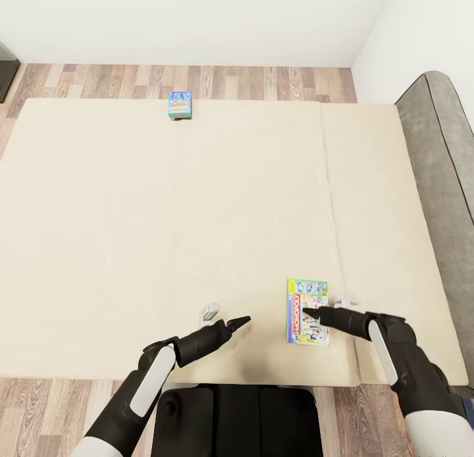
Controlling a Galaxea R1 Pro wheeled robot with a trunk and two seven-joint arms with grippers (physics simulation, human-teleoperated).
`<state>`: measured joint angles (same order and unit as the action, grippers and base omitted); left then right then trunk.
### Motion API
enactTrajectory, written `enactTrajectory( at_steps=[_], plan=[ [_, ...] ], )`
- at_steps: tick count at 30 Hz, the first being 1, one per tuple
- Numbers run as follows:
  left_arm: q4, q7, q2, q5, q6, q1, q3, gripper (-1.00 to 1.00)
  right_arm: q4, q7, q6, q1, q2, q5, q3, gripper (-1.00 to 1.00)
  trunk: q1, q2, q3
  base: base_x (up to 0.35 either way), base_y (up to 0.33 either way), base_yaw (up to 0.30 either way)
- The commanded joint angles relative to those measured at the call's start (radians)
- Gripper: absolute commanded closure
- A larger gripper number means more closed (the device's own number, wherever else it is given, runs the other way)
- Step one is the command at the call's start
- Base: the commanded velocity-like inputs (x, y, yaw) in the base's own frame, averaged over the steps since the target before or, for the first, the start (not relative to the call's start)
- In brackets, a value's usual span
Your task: Put all the toys in the child's room - the three board games (two on the bed and one on the table), the two jigsaw puzzles on the table, and the tennis ball on the table - inside the toy box on the table in the child's room.
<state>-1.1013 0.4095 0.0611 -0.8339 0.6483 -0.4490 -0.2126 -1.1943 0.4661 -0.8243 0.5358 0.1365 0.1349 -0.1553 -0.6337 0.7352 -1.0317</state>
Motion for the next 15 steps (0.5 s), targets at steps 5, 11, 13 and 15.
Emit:
enactTrajectory(
  at_steps=[5, 11, 13, 15],
  plan=[
    [0.000, 0.000, 0.000, -0.005, 0.007, 0.001, 0.001, -1.00, 0.000, -0.001, -0.007, 0.006, 0.000, 0.008, -0.001, -1.00, 0.000, 0.001, -0.001, 0.000, 0.000, 0.000],
    [0.000, 0.000, 0.000, -0.005, 0.007, 0.000, 0.001, -1.00, 0.000, -0.001, -0.007, 0.008, 0.000, 0.008, -0.001, -1.00, 0.000, 0.001, -0.001, 0.000, 0.000, 0.000],
    [0.000, 0.000, 0.000, -0.005, 0.007, 0.000, 0.001, -1.00, 0.000, -0.001, -0.007, 0.008, 0.000, 0.008, -0.001, -1.00, 0.000, 0.001, -0.001, 0.000, 0.000, 0.000],
    [0.000, 0.000, 0.000, -0.005, 0.007, 0.000, 0.001, -1.00, -0.001, -0.001, -0.007, 0.009, 0.000, 0.008, -0.001, -1.00, 0.000, 0.001, -0.001, 0.000, 0.000, 0.000]
  ],
)
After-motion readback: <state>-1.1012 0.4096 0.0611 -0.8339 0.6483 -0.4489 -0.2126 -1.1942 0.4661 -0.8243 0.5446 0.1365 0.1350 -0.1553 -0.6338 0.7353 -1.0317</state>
